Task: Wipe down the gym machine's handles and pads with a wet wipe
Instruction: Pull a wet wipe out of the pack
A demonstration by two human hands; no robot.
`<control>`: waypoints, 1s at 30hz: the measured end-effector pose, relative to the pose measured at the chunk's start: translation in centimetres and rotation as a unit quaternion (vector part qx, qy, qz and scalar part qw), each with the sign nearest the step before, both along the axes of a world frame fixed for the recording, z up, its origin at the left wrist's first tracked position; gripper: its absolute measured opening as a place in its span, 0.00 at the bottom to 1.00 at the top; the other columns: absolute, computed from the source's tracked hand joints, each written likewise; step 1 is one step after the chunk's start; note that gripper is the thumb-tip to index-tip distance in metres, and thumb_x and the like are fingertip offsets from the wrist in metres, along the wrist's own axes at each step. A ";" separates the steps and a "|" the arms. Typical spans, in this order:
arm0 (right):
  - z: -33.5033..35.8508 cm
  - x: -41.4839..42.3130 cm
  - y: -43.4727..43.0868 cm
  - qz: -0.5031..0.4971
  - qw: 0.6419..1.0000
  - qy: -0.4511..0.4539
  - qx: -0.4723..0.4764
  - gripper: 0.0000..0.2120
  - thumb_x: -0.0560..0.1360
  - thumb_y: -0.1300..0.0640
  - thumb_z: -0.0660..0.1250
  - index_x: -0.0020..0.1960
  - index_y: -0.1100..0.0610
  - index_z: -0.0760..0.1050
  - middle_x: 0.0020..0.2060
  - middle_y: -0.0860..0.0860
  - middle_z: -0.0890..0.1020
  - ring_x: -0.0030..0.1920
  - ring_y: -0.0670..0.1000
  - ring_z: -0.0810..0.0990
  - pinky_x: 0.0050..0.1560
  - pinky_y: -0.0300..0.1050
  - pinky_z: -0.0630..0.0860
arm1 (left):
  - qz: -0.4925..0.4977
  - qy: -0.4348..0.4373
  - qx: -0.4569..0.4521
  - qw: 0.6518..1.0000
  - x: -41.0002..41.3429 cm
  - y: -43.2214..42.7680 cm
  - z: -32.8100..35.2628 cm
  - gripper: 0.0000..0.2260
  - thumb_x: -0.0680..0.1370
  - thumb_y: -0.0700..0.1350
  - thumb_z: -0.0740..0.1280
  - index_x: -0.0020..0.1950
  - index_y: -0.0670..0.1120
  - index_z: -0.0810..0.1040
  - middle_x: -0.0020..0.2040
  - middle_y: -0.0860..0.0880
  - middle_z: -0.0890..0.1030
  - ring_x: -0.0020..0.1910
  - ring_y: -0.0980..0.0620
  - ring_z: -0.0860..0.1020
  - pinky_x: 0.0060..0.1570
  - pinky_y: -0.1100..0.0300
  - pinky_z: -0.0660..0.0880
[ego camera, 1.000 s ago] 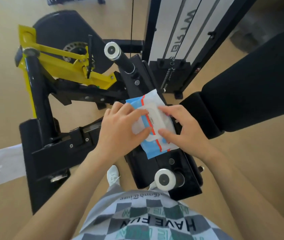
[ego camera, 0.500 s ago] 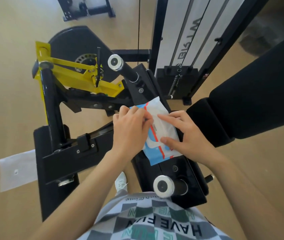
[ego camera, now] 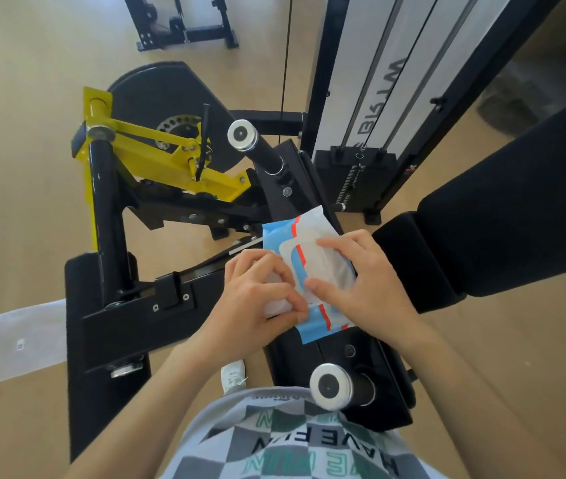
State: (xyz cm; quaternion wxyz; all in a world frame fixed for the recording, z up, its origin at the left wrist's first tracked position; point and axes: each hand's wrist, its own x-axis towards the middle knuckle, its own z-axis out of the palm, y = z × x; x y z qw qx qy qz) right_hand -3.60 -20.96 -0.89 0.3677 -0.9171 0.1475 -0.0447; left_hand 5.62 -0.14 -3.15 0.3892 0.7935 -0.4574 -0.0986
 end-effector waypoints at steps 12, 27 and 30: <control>-0.5 -0.6 0.1 0.031 0.999 0.011 -0.009 0.38 0.68 0.37 0.77 0.74 0.42 0.66 0.63 0.41 0.62 0.64 0.46 0.66 0.60 0.39 0.77 | 0.077 0.007 -0.040 0.996 1.8 -1.5 1.1 0.09 0.75 0.57 0.70 0.49 0.54 0.85 0.51 0.59 0.81 0.53 0.53 0.77 0.54 0.49 0.76; -0.8 -1.1 -0.4 0.029 0.996 -0.018 0.084 0.35 0.67 0.47 0.82 0.71 0.45 0.72 0.63 0.44 0.67 0.66 0.46 0.69 0.62 0.41 0.77 | -0.208 -0.140 0.158 0.955 8.0 -5.7 5.0 0.04 0.78 0.54 0.71 0.52 0.62 0.83 0.46 0.60 0.77 0.44 0.61 0.74 0.39 0.60 0.73; -0.9 -1.3 -0.3 0.025 0.995 -0.037 0.092 0.33 0.67 0.47 0.81 0.70 0.44 0.73 0.63 0.44 0.69 0.67 0.48 0.70 0.60 0.43 0.79 | -0.247 -0.193 0.166 0.935 8.3 -6.5 5.6 0.03 0.79 0.53 0.69 0.48 0.60 0.83 0.45 0.59 0.79 0.41 0.59 0.76 0.33 0.66 0.66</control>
